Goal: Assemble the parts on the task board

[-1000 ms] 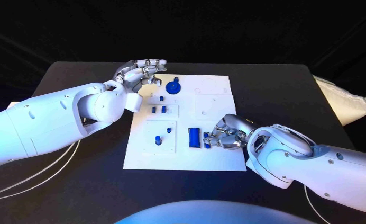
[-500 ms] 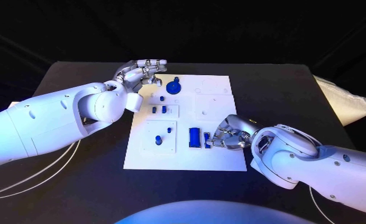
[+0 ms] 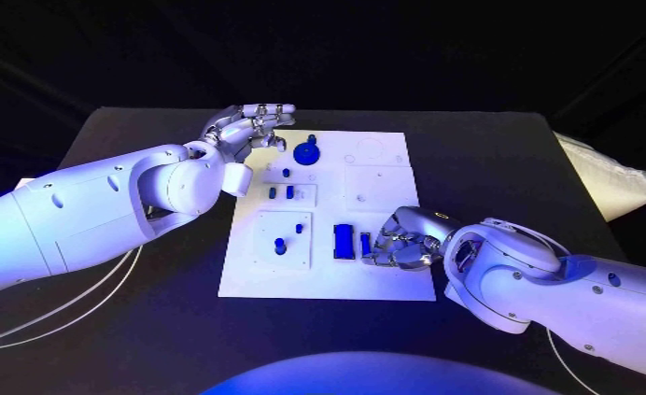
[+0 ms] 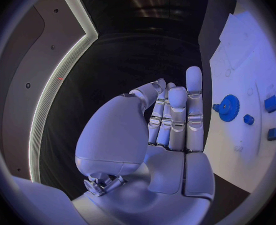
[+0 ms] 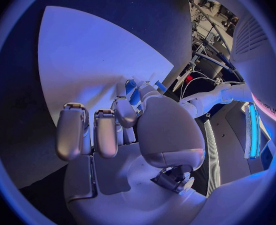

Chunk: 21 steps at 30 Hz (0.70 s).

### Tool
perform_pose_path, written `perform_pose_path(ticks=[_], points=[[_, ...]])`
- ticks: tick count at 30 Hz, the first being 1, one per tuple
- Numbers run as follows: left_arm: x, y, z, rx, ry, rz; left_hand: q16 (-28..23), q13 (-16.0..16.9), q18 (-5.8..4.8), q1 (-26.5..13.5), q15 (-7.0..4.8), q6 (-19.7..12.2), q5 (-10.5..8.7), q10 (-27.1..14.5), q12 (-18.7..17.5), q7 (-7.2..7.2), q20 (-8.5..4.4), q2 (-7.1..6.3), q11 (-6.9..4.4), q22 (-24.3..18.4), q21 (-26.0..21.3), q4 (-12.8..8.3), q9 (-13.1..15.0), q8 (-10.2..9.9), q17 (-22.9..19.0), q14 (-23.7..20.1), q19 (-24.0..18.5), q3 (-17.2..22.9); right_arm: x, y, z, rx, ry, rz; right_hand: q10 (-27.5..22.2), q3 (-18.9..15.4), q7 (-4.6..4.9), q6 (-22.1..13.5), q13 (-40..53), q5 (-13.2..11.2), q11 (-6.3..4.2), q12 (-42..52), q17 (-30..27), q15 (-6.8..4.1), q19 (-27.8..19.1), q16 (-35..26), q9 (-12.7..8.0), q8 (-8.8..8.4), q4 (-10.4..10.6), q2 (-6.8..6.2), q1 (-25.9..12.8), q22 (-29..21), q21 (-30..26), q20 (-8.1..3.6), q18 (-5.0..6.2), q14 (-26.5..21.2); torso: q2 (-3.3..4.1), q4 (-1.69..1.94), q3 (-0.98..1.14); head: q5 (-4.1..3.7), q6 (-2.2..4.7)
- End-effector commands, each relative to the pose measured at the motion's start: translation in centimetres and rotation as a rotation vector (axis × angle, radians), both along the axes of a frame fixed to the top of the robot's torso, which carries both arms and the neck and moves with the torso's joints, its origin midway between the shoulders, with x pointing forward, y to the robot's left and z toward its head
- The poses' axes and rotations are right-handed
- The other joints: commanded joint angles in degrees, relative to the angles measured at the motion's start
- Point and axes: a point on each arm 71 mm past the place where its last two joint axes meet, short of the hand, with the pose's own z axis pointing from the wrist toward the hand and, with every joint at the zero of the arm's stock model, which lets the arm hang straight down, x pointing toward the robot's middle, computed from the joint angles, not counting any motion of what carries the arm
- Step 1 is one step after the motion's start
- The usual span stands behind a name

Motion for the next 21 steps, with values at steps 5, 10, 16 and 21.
perform_pose_path(ticks=[5, 10, 16, 21], points=[[0.0, -0.3, 0.1, -0.008, -0.009, -0.022, -0.4, -0.1, 0.66, 0.2, 0.04, -0.4, 0.09, -0.3, 0.4, 0.11, -0.12, 0.27, -0.02, -0.1, -0.3, -0.1, -0.1, 0.3, -0.1, -0.3, -0.3, -0.1, 0.1, 0.1, -0.1, -0.024, -0.004, 0.019, 0.2, -0.7, 0.31, 0.0, 0.2, -0.1, 0.09, -0.1, 3.9, -0.16, 0.3, 0.4, 0.1, -0.29, 0.2, 0.72, 0.1, 0.1, -0.1, 0.04, -0.39, 4.2, -0.01, -0.07, -0.03, 0.11, -0.15], [0.0, -0.3, 0.1, -0.008, -0.009, -0.023, -0.4, -0.1, 0.66, 0.2, 0.04, -0.4, 0.09, -0.3, 0.4, 0.11, -0.12, 0.27, -0.02, -0.1, -0.3, -0.1, -0.1, 0.3, -0.1, -0.3, -0.3, -0.1, 0.4, -0.1, -0.2, -0.033, -0.006, 0.004, 0.2, -0.8, 0.27, 0.0, 0.3, 0.0, 0.07, 0.0, 4.0, -0.18, 0.4, 0.5, 0.1, -0.29, 0.4, 1.14, 0.1, 0.3, 0.0, 0.04, -0.41, 4.2, -0.02, -0.08, -0.07, 0.04, -0.18], [0.0, -0.4, 0.1, -0.008, -0.005, -0.025, -0.4, -0.1, 0.66, 0.2, 0.04, -0.5, 0.11, -0.4, 0.4, 0.1, -0.11, 0.3, -0.03, -0.1, -0.3, -0.2, -0.1, 0.3, -0.1, -0.4, -0.4, -0.1, 1.2, -0.5, -0.8, -0.056, -0.002, -0.023, 0.3, -1.1, 0.23, 0.0, 0.4, 0.2, 0.03, 0.0, 4.0, -0.2, 0.4, 0.5, 0.1, -0.3, 0.6, 2.17, 0.4, 0.4, 0.1, 0.03, -0.43, 4.2, -0.06, 0.06, -0.02, 0.04, -0.19], [0.0, -0.4, 0.0, -0.007, -0.004, -0.026, -0.4, -0.1, 0.66, 0.2, 0.04, -0.5, 0.12, -0.4, 0.5, 0.09, -0.11, 0.32, -0.03, -0.1, -0.3, -0.2, -0.1, 0.3, -0.2, -0.4, -0.4, -0.1, 1.4, -0.5, -1.0, -0.066, 0.006, -0.026, 0.3, -1.1, 0.22, 0.0, 0.5, 0.2, 0.03, 0.0, 4.0, -0.21, 0.4, 0.5, 0.1, -0.32, 0.6, 2.34, 0.5, 0.3, 0.1, 0.03, -0.42, 4.2, -0.03, 0.01, -0.07, 0.08, -0.26]])
